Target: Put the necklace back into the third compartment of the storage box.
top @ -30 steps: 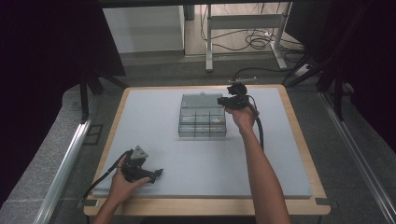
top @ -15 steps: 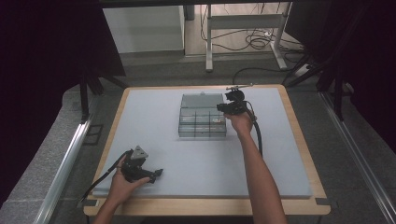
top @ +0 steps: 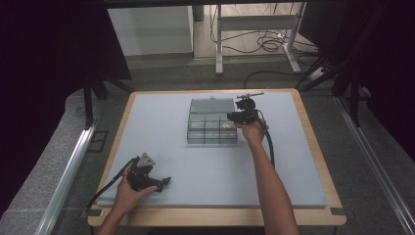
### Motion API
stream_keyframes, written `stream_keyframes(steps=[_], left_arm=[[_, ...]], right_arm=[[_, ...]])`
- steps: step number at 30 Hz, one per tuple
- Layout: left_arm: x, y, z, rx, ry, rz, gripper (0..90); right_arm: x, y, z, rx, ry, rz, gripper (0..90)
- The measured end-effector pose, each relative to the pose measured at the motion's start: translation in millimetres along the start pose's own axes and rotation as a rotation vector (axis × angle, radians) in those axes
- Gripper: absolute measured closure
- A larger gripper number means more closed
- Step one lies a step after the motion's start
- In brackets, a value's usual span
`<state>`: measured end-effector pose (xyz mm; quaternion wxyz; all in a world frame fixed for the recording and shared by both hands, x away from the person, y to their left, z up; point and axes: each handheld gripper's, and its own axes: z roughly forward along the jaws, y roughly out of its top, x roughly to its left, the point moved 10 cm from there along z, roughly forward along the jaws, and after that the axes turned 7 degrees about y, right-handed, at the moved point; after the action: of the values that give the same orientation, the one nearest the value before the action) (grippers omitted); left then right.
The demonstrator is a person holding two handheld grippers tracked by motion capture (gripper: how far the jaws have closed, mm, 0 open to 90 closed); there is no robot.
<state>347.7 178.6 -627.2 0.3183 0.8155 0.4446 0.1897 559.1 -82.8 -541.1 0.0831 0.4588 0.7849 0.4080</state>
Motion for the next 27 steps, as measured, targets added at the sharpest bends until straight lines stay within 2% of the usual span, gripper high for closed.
stream_keyframes(steps=[5,8,10,15,16,18,20,21,23,25,26,27], left_arm=[[0.0,0.0,0.0,0.0,-0.001,0.0,0.0],[0.0,0.0,0.1,0.0,-0.001,0.001,0.0],[0.0,0.1,0.1,0.0,-0.001,0.002,0.0],[-0.1,0.0,0.0,0.0,-0.001,0.002,0.0],[-0.1,0.0,0.0,0.0,-0.001,0.002,0.0],[-0.1,0.0,0.1,0.0,-0.001,0.002,0.0],[-0.1,0.0,0.1,0.0,-0.001,0.002,0.0],[0.0,0.0,0.1,0.0,-0.001,0.002,0.0],[0.0,0.0,0.1,0.0,0.0,0.002,0.0],[0.0,0.0,0.1,0.0,0.0,0.002,0.0],[0.0,0.0,0.2,0.0,0.0,0.002,0.0],[0.0,0.0,0.2,-0.001,0.0,0.002,0.0]], right_arm=[[5.3,-1.4,-6.6,-0.013,0.009,-0.017,62.2],[10.7,-8.0,-16.2,-0.028,0.037,-0.035,55.8],[15.5,-16.4,-23.8,-0.013,0.062,-0.051,51.2],[22.9,-38.2,-50.0,-0.028,0.083,-0.096,44.5],[22.9,-38.2,-50.0,-0.028,0.083,-0.096,44.5],[26.3,-49.0,-64.3,-0.037,0.1,-0.115,42.2],[27.2,-51.4,-68.2,-0.043,0.104,-0.119,41.6],[29.9,-60.3,-78.7,-0.048,0.124,-0.132,39.7],[31.2,-64.8,-83.2,-0.051,0.133,-0.135,39.3],[32.7,-76.1,-91.7,-0.053,0.147,-0.146,38.6],[32.3,-89.6,-98.0,-0.047,0.154,-0.15,37.8],[32.3,-89.6,-98.0,-0.047,0.154,-0.15,37.8]])
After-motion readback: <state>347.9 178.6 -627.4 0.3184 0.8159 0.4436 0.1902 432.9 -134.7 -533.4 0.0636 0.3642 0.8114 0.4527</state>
